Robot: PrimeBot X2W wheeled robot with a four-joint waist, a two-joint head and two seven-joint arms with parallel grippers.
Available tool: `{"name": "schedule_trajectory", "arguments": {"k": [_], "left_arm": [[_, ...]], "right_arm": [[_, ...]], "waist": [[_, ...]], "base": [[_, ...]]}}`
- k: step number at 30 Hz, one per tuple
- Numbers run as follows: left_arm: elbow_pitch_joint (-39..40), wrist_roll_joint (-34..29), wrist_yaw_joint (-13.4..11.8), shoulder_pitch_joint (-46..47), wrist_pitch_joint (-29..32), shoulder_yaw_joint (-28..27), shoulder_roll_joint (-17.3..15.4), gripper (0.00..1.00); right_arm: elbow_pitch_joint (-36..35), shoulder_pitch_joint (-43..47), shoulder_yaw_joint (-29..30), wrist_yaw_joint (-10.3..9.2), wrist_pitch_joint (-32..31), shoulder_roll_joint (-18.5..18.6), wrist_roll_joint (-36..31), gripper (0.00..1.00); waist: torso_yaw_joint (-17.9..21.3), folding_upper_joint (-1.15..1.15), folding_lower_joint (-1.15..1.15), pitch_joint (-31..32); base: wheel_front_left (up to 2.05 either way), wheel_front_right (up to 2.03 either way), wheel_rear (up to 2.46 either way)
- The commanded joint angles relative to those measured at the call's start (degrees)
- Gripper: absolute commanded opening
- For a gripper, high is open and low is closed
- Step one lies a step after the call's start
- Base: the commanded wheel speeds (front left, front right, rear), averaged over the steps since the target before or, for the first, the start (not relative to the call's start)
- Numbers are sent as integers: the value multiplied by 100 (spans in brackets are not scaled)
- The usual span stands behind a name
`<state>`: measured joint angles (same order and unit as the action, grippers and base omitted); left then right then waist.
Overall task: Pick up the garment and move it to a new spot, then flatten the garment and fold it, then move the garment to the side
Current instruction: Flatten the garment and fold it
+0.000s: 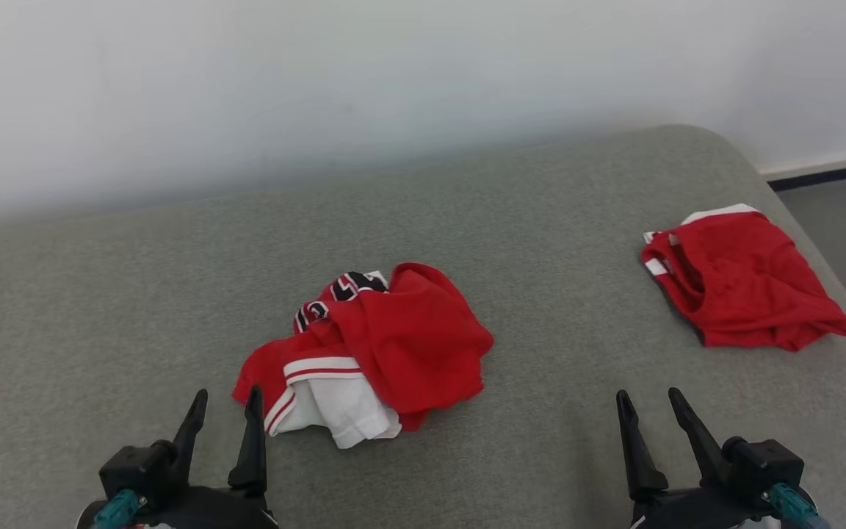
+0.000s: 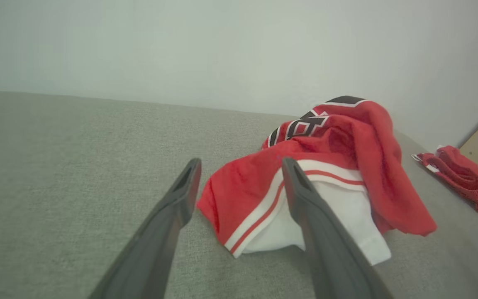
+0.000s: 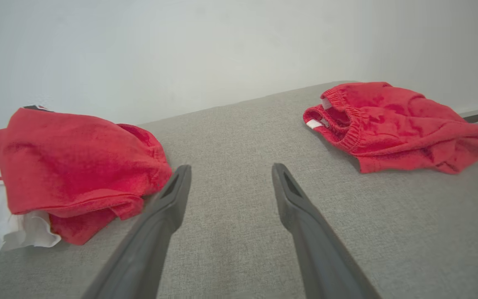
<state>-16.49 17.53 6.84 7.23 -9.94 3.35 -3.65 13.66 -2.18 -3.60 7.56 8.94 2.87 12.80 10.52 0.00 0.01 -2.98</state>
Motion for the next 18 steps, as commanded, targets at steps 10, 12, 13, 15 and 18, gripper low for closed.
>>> {"name": "schedule_trajectory", "arguments": {"k": [10,12,13,15,18], "left_arm": [[-420,505,-111,397,397,36,45,100],[-522,527,-117,462,516,92,48,100],[-569,521,-117,495,570,114,48,100],[-598,430,-118,638,525,171,16,0],[-569,390,-136,677,390,194,5,0]], "right_arm": [[144,-140,-98,-13,176,1,138,100],[168,-141,-111,-13,195,1,158,100],[182,-135,-115,-13,211,1,162,100],[225,-161,-122,-13,230,1,181,100],[255,-181,-127,-13,236,1,177,100]], "waist": [[806,0,-1,-354],[818,0,-1,-368],[820,0,-1,-371],[812,0,-1,-376],[797,0,-1,-365]], "base": [[0,0,0],[0,0,0],[0,0,0],[0,0,0],[0,0,0]]}}
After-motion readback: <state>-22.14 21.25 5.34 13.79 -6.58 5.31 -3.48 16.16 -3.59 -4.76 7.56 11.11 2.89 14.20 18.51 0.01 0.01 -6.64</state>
